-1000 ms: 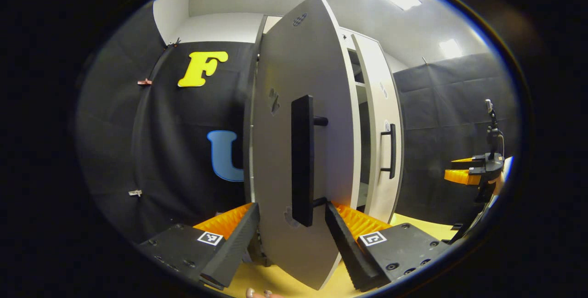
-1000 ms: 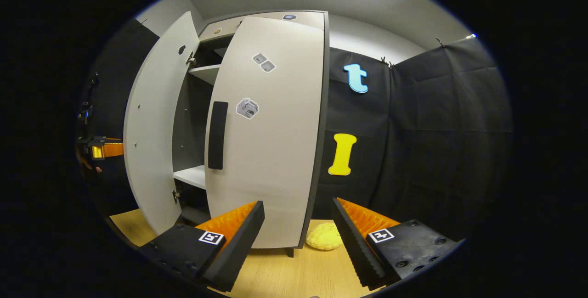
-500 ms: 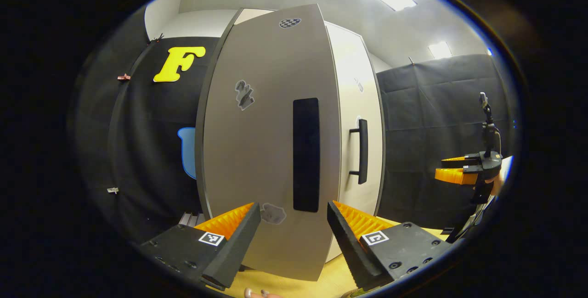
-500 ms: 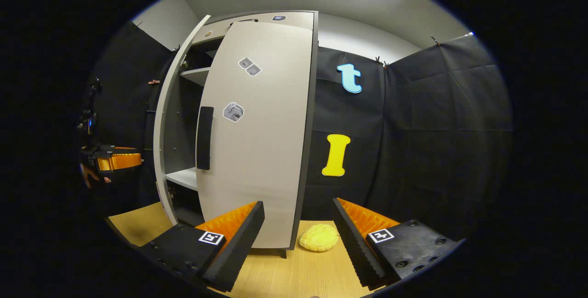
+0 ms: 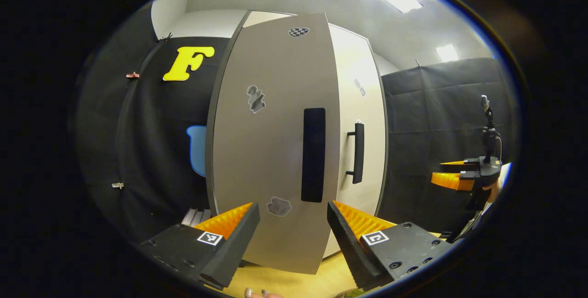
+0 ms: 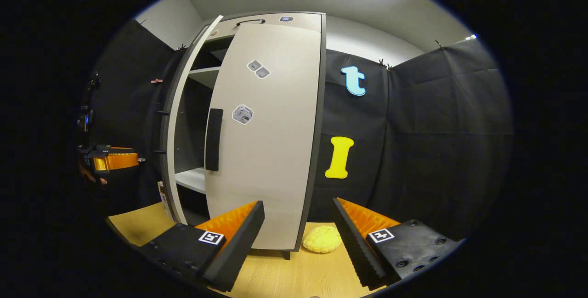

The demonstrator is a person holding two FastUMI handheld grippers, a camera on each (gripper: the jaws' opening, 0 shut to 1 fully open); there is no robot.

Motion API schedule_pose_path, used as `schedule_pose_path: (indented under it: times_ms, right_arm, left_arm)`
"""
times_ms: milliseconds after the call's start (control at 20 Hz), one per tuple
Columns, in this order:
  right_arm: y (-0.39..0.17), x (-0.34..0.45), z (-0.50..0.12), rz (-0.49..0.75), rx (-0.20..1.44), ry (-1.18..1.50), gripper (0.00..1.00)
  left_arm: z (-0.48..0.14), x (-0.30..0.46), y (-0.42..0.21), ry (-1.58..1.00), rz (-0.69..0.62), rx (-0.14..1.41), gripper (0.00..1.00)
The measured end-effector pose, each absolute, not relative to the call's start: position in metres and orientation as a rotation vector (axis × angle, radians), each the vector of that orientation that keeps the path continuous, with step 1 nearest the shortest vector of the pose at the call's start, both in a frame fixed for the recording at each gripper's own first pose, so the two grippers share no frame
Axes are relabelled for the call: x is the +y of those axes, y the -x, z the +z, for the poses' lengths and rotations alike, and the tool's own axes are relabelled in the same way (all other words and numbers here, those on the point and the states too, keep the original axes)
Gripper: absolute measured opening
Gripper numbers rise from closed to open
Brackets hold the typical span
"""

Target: Grasp the bottle in the cabinet with the left hand and place it on the coaster, then close the right door with the right hand and the left door with the left hand.

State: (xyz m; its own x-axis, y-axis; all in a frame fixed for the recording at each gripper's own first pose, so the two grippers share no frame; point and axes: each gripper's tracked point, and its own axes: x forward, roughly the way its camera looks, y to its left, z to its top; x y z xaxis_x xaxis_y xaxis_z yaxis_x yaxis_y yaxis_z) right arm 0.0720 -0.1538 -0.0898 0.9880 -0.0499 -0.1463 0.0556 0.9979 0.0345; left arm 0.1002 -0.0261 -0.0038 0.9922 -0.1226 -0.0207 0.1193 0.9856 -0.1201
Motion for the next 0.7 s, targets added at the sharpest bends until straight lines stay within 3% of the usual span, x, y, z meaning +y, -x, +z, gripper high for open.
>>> schedule_pose_path:
  times_ms: [200,700]
  right_arm:
    - [-0.065,-0.139,-0.079,-0.045,0.138,-0.041,0.98]
    - [-0.027,-0.134,-0.069,-0.054,0.123,-0.081,0.98]
  left_arm:
    - [-0.003,-0.034,-0.088,0.084,-0.080,0.032,0.94]
    - [0.007,-0.069,-0.068,0.084,-0.155,0.044,0.94]
